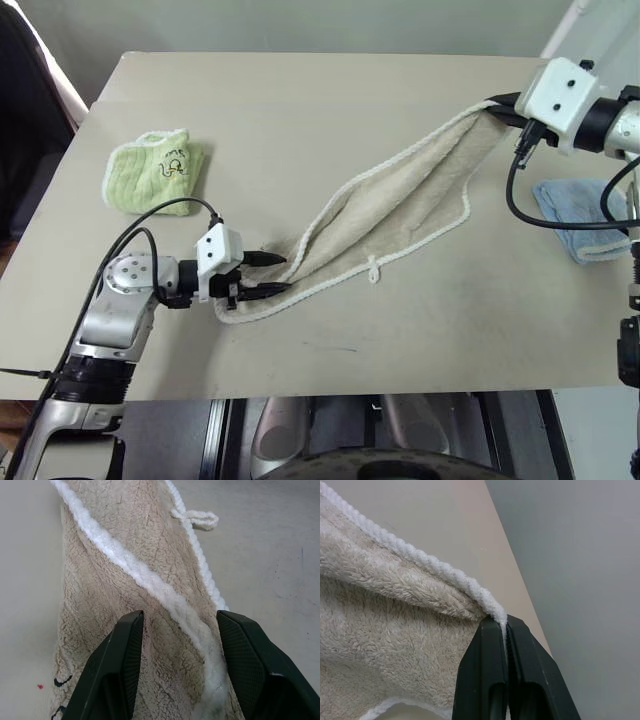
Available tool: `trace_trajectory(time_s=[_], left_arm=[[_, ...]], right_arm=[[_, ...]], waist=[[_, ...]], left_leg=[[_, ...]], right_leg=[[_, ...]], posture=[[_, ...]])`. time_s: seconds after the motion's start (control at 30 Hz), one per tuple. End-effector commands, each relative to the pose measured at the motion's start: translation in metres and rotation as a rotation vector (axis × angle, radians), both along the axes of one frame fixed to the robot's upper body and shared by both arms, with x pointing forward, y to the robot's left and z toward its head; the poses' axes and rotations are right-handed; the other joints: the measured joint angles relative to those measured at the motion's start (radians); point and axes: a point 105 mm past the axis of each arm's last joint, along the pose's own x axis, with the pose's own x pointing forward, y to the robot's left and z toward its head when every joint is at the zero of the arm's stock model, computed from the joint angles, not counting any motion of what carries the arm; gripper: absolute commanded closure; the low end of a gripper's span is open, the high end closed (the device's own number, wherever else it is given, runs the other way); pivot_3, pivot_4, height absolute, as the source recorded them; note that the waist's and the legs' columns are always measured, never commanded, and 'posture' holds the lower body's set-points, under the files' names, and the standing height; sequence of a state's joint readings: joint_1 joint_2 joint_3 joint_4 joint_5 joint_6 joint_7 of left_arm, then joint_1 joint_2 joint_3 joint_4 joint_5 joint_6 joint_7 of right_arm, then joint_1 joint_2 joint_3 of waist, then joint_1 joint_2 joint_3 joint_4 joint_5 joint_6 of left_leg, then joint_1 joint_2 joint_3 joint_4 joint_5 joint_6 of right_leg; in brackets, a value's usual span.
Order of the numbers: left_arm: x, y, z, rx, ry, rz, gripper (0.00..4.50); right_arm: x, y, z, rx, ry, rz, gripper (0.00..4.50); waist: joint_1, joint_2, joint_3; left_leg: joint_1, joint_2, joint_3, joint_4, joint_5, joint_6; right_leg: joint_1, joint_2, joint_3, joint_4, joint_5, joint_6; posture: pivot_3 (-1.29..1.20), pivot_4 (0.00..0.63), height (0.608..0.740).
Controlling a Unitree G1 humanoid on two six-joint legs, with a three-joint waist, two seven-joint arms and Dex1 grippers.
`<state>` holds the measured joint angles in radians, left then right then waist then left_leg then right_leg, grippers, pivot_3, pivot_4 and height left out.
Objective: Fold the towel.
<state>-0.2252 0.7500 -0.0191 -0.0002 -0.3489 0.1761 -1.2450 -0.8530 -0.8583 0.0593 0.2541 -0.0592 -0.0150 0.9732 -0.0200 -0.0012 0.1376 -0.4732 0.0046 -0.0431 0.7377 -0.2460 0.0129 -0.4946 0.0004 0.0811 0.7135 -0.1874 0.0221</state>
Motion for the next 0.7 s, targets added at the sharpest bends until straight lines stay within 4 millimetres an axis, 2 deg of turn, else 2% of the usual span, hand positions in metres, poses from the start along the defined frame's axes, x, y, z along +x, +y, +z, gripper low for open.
trace_trajectory(time_s=[0.03, 0.27, 0.43, 0.53, 0.7], left_arm=[[-0.0040, 0.0044, -0.0036, 0.037, 0.011, -0.012, 1.97], [-0.0091, 0.0033, -0.0108, 0.031, 0.032, -0.016, 1.97], [-0.0053, 0.0004, -0.0121, 0.006, 0.023, -0.012, 1.97], [-0.0051, 0.0000, -0.0122, 0.002, 0.025, -0.012, 2.57], [-0.0086, -0.0004, -0.0100, -0.005, 0.030, -0.018, 4.31]], right_arm=[[-0.0043, 0.0001, 0.0176, 0.008, -0.071, 0.004, 4.50], [-0.0037, 0.0016, 0.0158, 0.008, -0.068, 0.007, 4.50], [-0.0032, 0.0010, 0.0162, 0.009, -0.071, 0.004, 4.50], [-0.0033, 0.0005, 0.0160, 0.009, -0.071, 0.003, 4.50], [-0.0037, -0.0003, 0.0155, 0.010, -0.072, 0.001, 4.50]], waist=[[0.000, 0.000, 0.000], [0.000, 0.000, 0.000], [0.001, 0.000, 0.000], [0.000, 0.000, 0.000], [0.000, 0.000, 0.000]], left_leg=[[0.000, 0.000, 0.000, 0.000, 0.000, 0.000], [0.000, 0.000, 0.000, 0.000, 0.000, 0.000], [0.000, 0.000, 0.000, 0.000, 0.000, 0.000], [0.000, 0.000, 0.000, 0.000, 0.000, 0.000], [0.000, 0.000, 0.000, 0.000, 0.000, 0.000]], right_leg=[[0.000, 0.000, 0.000, 0.000, 0.000, 0.000], [0.000, 0.000, 0.000, 0.000, 0.000, 0.000], [0.000, 0.000, 0.000, 0.000, 0.000, 0.000], [0.000, 0.000, 0.000, 0.000, 0.000, 0.000], [0.000, 0.000, 0.000, 0.000, 0.000, 0.000]], posture=[[0.00, 0.150, 0.697], [0.00, 0.150, 0.697], [0.00, 0.150, 0.697], [0.00, 0.150, 0.697], [0.00, 0.150, 0.697]])
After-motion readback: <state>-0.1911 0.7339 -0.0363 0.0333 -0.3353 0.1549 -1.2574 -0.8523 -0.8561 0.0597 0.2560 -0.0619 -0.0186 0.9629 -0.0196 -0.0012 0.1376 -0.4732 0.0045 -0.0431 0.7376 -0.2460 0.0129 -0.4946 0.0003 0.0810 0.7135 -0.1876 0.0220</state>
